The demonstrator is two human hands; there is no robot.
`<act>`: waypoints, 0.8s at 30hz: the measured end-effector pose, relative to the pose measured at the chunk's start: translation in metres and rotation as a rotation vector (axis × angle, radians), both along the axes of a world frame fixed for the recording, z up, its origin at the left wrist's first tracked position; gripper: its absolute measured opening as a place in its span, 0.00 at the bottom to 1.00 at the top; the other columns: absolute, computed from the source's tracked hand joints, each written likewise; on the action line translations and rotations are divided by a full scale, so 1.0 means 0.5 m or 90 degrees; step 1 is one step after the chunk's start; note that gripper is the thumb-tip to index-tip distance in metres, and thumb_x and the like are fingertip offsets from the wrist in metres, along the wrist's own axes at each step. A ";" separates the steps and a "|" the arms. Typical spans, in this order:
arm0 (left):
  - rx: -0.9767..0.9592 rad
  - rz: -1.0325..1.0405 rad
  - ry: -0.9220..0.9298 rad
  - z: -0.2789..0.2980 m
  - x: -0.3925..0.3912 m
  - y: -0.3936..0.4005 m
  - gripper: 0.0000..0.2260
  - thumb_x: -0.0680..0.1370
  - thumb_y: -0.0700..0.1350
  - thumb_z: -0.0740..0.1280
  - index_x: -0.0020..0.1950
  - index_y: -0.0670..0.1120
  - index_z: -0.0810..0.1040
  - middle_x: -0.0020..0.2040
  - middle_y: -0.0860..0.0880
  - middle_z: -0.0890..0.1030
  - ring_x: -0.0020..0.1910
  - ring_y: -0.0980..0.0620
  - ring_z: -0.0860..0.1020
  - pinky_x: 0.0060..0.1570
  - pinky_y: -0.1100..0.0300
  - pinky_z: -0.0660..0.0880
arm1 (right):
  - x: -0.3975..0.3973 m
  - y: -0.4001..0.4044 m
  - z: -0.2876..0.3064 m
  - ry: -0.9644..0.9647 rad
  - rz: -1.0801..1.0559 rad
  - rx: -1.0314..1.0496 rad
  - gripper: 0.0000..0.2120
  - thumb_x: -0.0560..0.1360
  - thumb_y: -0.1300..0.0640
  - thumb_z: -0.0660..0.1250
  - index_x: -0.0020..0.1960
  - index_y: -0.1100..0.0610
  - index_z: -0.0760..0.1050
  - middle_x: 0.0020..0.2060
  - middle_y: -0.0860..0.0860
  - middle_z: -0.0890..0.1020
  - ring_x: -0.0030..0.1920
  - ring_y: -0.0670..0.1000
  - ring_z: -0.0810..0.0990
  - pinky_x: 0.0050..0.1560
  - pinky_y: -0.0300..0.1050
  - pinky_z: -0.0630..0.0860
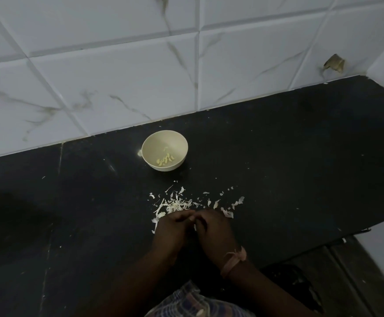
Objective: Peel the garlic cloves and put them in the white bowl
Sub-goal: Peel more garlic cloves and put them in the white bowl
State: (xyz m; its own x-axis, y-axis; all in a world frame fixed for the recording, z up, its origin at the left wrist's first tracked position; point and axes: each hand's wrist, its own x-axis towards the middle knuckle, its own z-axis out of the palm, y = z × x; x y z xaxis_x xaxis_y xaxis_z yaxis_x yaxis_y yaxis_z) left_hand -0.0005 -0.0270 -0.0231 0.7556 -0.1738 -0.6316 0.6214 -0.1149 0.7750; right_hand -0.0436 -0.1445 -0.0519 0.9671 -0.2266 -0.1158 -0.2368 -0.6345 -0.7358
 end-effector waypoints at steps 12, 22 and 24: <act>0.006 0.020 -0.133 0.024 -0.011 0.057 0.06 0.78 0.38 0.72 0.51 0.46 0.87 0.44 0.46 0.88 0.46 0.47 0.87 0.46 0.59 0.82 | 0.013 0.038 0.043 0.020 -0.208 0.423 0.04 0.77 0.65 0.70 0.49 0.58 0.83 0.40 0.54 0.87 0.38 0.51 0.86 0.38 0.41 0.81; 0.052 0.078 -0.251 0.061 -0.027 0.064 0.04 0.77 0.41 0.74 0.49 0.49 0.87 0.43 0.53 0.88 0.45 0.56 0.86 0.45 0.64 0.80 | 0.039 0.063 0.091 0.025 -0.218 0.403 0.04 0.75 0.61 0.70 0.44 0.57 0.84 0.34 0.52 0.85 0.32 0.45 0.82 0.33 0.38 0.76; 0.053 0.085 -0.264 0.064 -0.028 0.066 0.05 0.77 0.39 0.74 0.49 0.48 0.87 0.43 0.53 0.88 0.44 0.55 0.86 0.43 0.66 0.80 | 0.041 0.066 0.096 0.019 -0.206 0.376 0.04 0.74 0.61 0.71 0.44 0.56 0.84 0.34 0.51 0.86 0.33 0.45 0.83 0.34 0.38 0.77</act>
